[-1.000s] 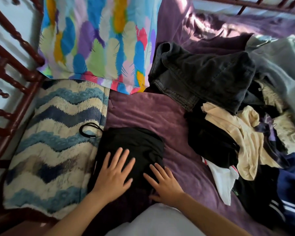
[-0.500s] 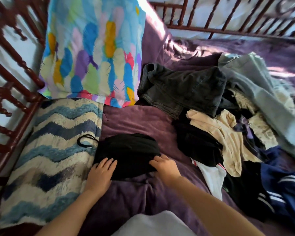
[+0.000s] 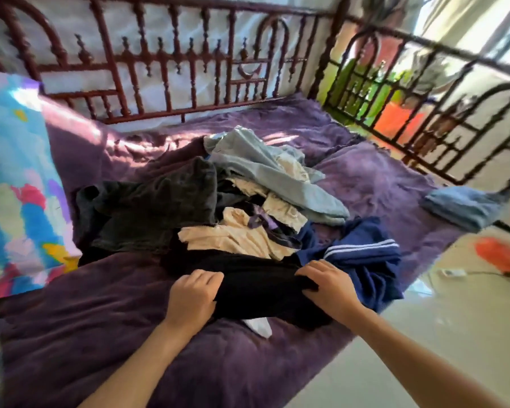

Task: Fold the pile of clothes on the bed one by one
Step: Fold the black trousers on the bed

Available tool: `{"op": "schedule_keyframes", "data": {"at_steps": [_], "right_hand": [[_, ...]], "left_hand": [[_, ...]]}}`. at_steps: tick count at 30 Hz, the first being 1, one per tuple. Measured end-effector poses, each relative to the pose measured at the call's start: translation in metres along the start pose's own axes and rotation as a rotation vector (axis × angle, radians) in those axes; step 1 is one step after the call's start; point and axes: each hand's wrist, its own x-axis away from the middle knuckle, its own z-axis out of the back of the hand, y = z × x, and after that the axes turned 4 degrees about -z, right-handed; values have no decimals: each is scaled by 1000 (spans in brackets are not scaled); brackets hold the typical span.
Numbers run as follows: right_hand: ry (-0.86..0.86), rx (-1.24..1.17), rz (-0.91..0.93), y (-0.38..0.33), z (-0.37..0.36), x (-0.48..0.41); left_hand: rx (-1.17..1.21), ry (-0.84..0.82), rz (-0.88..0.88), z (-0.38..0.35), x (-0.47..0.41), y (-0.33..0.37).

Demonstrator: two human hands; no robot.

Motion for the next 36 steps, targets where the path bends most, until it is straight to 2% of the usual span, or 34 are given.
{"op": "schedule_keyframes", "data": {"at_steps": [5, 11, 19, 23, 29, 36], "right_hand": [[246, 57, -172, 97, 64, 56], [445, 129, -277, 221, 136, 121], [403, 285, -404, 331, 209, 198], [393, 241, -473, 369, 234, 217], [402, 253, -561, 429, 252, 225], [345, 365, -539, 507, 269, 181]], "left_hand": [[-10, 94, -253, -10, -105, 91], [-12, 200, -425, -31, -213, 222], [51, 142, -556, -75, -305, 356], [1, 124, -654, -83, -352, 406], [25, 151, -754, -103, -416, 452], [73, 239, -776, -137, -502, 468]]}}
